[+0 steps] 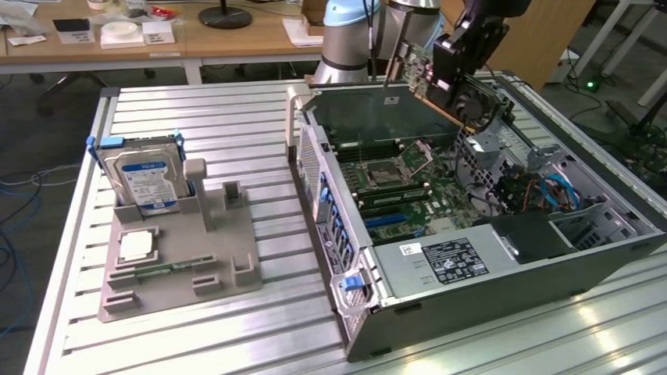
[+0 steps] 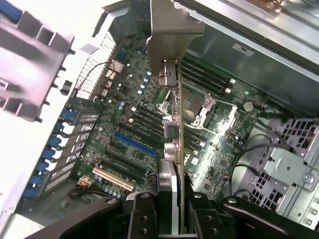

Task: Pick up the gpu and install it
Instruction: 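Insert the gpu into the slot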

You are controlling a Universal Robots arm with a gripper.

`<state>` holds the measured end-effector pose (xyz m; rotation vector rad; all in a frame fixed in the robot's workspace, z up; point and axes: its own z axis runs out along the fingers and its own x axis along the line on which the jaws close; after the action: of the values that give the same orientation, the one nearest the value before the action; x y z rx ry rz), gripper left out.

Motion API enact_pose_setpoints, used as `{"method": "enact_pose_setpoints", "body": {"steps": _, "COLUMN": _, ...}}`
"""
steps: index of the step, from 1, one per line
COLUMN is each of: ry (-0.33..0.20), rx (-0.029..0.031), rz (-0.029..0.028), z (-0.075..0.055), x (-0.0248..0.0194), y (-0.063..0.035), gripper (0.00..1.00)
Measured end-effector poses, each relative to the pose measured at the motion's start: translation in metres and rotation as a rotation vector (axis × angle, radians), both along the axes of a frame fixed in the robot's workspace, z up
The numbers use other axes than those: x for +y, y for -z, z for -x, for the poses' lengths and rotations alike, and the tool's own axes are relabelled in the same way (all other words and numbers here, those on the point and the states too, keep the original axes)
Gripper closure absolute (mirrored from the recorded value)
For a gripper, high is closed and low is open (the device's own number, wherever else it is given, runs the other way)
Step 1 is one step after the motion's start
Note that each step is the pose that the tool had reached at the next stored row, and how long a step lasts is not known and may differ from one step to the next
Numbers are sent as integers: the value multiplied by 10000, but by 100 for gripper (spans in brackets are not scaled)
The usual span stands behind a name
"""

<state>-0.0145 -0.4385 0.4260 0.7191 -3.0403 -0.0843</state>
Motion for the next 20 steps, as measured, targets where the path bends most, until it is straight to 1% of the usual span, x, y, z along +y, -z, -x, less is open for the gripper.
{"method": "enact_pose_setpoints", "body": {"steps": 11, "ry": -1986, "rx": -1, "rz": 0, "z": 0, "x": 0, "y": 0, "gripper": 72}}
{"method": "enact_pose_setpoints", "body": {"steps": 20, "ry": -3469, "rx": 0, "rz": -1, "z": 0, "x": 0, "y": 0, "gripper": 72}}
